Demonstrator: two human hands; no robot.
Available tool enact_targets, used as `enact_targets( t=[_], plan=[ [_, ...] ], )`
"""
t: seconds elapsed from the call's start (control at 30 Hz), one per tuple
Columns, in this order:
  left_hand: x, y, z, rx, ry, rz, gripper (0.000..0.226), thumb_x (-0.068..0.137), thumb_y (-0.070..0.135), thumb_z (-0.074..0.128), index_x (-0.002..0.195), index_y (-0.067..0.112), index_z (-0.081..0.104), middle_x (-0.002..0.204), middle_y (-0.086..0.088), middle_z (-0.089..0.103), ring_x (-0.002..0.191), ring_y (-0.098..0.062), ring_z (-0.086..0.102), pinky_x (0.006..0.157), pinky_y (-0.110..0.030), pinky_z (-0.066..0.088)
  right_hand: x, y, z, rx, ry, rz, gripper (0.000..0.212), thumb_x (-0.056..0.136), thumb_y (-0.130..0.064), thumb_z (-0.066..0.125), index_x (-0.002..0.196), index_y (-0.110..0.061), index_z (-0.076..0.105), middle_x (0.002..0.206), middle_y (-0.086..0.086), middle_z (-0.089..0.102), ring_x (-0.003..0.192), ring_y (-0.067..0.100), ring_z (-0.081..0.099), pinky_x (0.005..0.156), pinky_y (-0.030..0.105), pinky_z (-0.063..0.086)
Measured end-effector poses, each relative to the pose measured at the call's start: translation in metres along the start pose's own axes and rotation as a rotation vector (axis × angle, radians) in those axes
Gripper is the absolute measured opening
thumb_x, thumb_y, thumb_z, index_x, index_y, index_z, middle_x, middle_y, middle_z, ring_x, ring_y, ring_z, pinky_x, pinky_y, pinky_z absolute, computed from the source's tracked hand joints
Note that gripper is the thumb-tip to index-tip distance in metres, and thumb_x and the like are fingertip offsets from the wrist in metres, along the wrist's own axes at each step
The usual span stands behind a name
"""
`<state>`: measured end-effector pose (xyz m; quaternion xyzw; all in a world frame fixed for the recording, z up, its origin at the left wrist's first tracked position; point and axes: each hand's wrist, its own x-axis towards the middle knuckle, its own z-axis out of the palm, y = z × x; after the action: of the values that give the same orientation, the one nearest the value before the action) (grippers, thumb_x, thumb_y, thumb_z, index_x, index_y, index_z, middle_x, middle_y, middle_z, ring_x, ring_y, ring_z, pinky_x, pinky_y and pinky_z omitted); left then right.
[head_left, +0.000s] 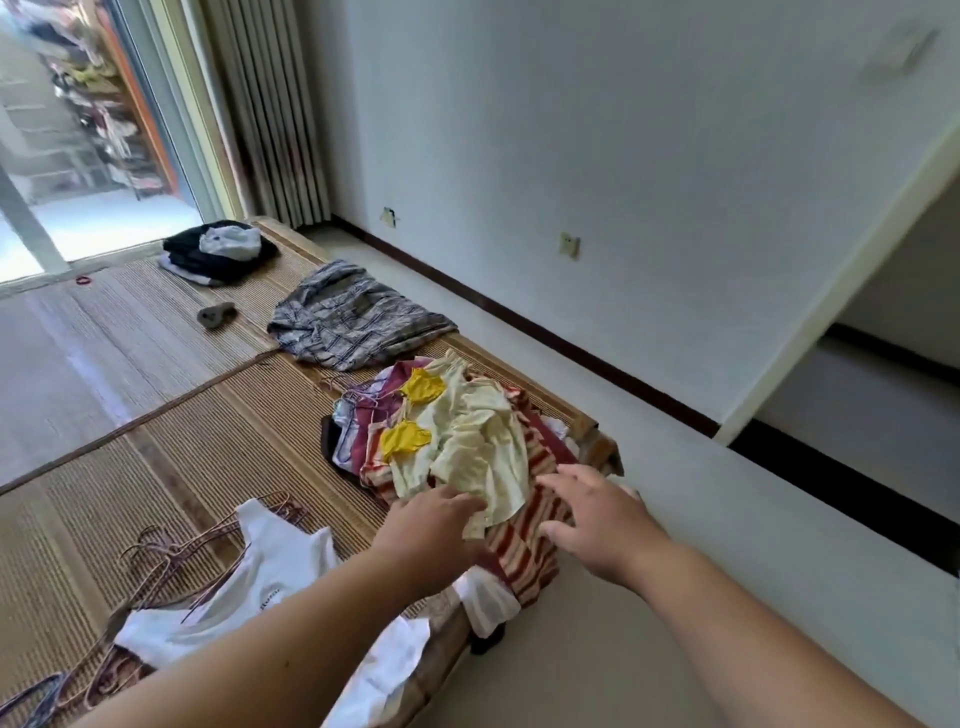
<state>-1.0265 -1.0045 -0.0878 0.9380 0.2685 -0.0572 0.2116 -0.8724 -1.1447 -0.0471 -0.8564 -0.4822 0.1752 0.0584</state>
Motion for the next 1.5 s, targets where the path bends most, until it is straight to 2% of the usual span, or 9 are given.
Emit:
enact_targets(
  t=[0.3,0.43,0.73,1.0,1.1,1.2,1.33,1.43,1.5],
  plan=[
    [0.144,-0.044,-0.061,0.026,0.044,-0.206,0.051,0.087,0.049,0.054,0.136,0.04,0.042,0.14,0.01,0.045,0.12,-0.014,0.051,0.096,-0.039,0.047,0.192,0.029,-0.046,0.013,-0.092,-0.155,0.056,0.089,-0.046,0.049,0.142,-0.037,0.032,0.151,-0.006,0.027,0.136,0.017,0.031,0.111,0.049,0.021],
    [0.192,-0.067,-0.059,-0.085,0.106,-0.388,0.05,0.087,0.049,0.055,0.135,0.039,0.044,0.139,0.01,0.047,0.117,-0.011,0.053,0.094,-0.034,0.048,0.282,0.053,-0.055,-0.022,-0.154,-0.254,0.057,0.088,-0.045,0.05,0.142,-0.037,0.033,0.151,-0.006,0.027,0.137,0.016,0.029,0.112,0.047,0.023],
    [0.279,-0.101,-0.032,-0.322,0.202,-0.857,0.051,0.088,0.046,0.057,0.136,0.036,0.044,0.137,0.004,0.047,0.117,-0.016,0.052,0.097,-0.041,0.047,0.489,0.066,-0.042,-0.221,-0.368,-0.609,0.06,0.086,-0.044,0.055,0.142,-0.035,0.034,0.147,-0.007,0.034,0.135,0.014,0.033,0.108,0.041,0.032],
    [0.321,-0.138,0.021,-0.41,0.146,-1.032,0.05,0.087,0.043,0.055,0.135,0.035,0.046,0.134,0.005,0.049,0.116,-0.015,0.053,0.095,-0.037,0.046,0.583,0.05,0.03,-0.332,-0.463,-0.761,0.066,0.085,-0.048,0.057,0.143,-0.033,0.03,0.146,-0.003,0.037,0.132,0.019,0.038,0.105,0.036,0.037],
    [0.341,-0.173,0.058,-0.402,0.127,-1.071,0.053,0.085,0.045,0.055,0.136,0.036,0.043,0.139,0.009,0.046,0.125,-0.014,0.046,0.101,-0.039,0.042,0.623,0.037,0.08,-0.287,-0.494,-0.778,0.073,0.082,-0.052,0.061,0.144,-0.031,0.03,0.148,-0.005,0.036,0.132,0.017,0.038,0.105,0.034,0.037],
    [0.358,-0.202,0.089,-0.377,0.092,-1.073,0.059,0.086,0.046,0.055,0.14,0.036,0.036,0.145,0.008,0.039,0.131,-0.017,0.04,0.105,-0.042,0.038,0.656,0.028,0.124,-0.299,-0.471,-0.78,0.079,0.082,-0.053,0.061,0.147,-0.026,0.026,0.154,-0.002,0.027,0.138,0.018,0.029,0.11,0.037,0.032],
    [0.381,-0.247,0.139,-0.348,0.069,-1.139,0.063,0.087,0.046,0.054,0.143,0.037,0.029,0.15,0.003,0.032,0.134,-0.023,0.037,0.107,-0.044,0.035,0.702,0.011,0.197,-0.312,-0.437,-0.765,0.065,0.093,-0.041,0.049,0.149,-0.02,0.022,0.158,0.002,0.014,0.143,0.019,0.018,0.115,0.039,0.023],
    [0.391,-0.259,0.167,-0.364,0.043,-1.171,0.056,0.091,0.045,0.046,0.143,0.035,0.028,0.146,0.003,0.036,0.131,-0.024,0.038,0.103,-0.05,0.037,0.722,0.002,0.225,-0.396,-0.376,-0.718,0.057,0.095,-0.038,0.045,0.147,-0.027,0.025,0.153,0.001,0.029,0.139,0.023,0.025,0.112,0.051,0.024],
    [0.392,-0.263,0.18,-0.365,0.057,-1.186,0.051,0.094,0.041,0.042,0.143,0.035,0.028,0.142,0.002,0.038,0.129,-0.025,0.037,0.102,-0.051,0.036,0.724,-0.004,0.231,-0.502,-0.28,-0.712,0.045,0.089,-0.033,0.048,0.134,-0.037,0.044,0.133,0.0,0.051,0.126,0.026,0.039,0.106,0.056,0.024]
  ],
)
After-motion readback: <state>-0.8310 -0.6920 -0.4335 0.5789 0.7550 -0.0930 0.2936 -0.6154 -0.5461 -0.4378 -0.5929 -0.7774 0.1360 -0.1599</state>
